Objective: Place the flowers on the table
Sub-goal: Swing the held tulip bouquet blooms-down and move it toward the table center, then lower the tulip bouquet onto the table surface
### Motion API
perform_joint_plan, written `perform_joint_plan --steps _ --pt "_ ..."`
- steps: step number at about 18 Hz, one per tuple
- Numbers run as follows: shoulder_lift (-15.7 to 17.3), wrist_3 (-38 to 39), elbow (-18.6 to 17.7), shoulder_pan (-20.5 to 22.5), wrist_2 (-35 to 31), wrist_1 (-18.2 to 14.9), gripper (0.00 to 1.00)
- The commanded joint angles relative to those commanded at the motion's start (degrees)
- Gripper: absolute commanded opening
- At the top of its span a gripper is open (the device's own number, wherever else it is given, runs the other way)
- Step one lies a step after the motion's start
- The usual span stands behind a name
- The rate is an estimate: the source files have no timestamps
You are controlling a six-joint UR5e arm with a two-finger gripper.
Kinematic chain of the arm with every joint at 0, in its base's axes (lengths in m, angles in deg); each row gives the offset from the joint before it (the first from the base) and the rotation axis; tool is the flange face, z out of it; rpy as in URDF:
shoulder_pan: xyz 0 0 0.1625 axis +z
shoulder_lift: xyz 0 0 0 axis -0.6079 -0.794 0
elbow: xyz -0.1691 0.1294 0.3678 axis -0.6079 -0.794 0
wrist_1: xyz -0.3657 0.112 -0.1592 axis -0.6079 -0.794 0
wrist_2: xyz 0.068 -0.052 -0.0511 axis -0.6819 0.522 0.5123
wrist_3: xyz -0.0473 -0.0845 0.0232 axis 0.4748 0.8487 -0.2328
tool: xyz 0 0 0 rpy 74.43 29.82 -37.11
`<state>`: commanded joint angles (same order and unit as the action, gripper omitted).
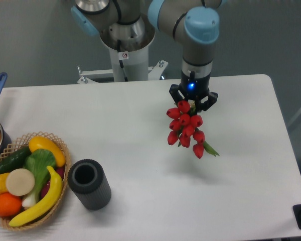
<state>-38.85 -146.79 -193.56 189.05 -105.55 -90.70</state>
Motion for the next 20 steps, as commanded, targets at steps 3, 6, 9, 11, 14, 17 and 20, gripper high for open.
perform_joint_plan --steps 3,6,9,11,14,17,20 --pt "-2.1 0.0 0.1 -0.5 -0.5 0.4 0.36" --pt "-3.7 0.3 0.8 -1.4 -0.1 0.4 0.36" --pt "-5.0 0.6 1.5 -2.1 0.7 0.4 0.36" --pt "-6.2 0.8 1.3 -2.1 0.9 0.4 0.36" --pt "-7.5 0.9 1.8 -2.8 0.8 0.4 0.37" --pt "-9.0 0.9 2.1 -3.5 0.7 0.4 0.38" --pt "-9.3 0.4 2.8 -3.6 0.7 0.6 0.56"
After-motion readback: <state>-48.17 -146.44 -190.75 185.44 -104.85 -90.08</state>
